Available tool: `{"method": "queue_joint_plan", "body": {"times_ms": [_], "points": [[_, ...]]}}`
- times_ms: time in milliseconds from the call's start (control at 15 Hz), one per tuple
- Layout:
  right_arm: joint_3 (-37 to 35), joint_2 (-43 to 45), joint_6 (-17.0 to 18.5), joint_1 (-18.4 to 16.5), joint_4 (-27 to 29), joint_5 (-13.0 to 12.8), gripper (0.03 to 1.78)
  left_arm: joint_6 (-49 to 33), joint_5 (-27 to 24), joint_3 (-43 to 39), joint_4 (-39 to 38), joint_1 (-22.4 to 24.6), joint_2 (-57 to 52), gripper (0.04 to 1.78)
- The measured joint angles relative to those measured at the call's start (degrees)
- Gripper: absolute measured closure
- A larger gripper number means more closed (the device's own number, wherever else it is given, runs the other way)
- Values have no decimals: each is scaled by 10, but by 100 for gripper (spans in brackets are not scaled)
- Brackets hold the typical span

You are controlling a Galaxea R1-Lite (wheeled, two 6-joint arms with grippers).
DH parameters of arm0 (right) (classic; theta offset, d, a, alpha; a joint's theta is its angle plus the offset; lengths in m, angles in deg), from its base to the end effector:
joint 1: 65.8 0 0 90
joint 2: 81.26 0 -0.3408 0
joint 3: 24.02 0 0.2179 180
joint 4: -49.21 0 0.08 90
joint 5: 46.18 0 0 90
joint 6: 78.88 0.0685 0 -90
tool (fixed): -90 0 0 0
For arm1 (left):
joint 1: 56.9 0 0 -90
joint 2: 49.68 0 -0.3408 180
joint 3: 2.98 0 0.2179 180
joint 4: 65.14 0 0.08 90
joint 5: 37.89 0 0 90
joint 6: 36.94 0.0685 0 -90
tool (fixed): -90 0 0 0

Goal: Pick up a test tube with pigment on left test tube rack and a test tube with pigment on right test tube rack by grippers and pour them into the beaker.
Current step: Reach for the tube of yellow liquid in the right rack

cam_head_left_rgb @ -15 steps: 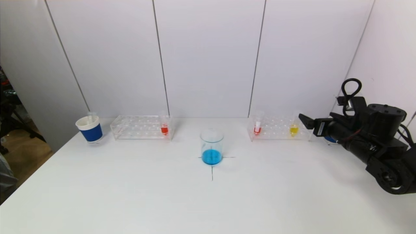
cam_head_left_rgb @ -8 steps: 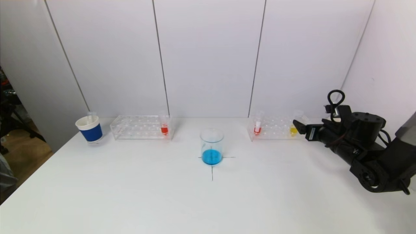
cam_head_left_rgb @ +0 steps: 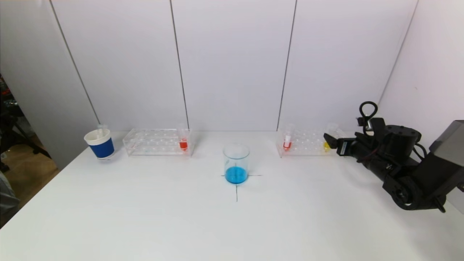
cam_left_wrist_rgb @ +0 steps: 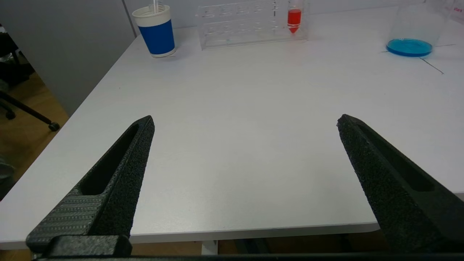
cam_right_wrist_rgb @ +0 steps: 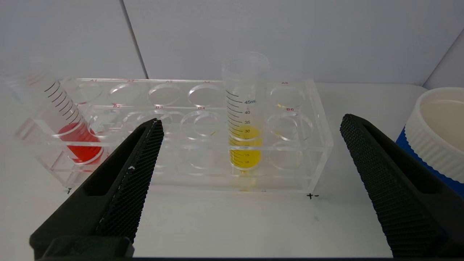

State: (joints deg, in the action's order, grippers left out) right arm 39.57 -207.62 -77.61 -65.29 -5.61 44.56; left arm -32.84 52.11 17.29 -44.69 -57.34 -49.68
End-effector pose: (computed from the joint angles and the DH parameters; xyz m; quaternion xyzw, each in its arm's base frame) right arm 0.4488 0.0049 0.0602 0.0112 0.0694 0.0101 0.9975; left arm 0.0121 -0.0001 0.0750 0.0358 0.0014 -0.0039 0.9994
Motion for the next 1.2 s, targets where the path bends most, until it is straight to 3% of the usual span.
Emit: {"method": "queue_joint_plan", "body": {"times_ms": [1200], "points": [[94, -65, -1, 5, -5, -17, 4, 0, 0, 0, 0, 0, 0, 6]]}}
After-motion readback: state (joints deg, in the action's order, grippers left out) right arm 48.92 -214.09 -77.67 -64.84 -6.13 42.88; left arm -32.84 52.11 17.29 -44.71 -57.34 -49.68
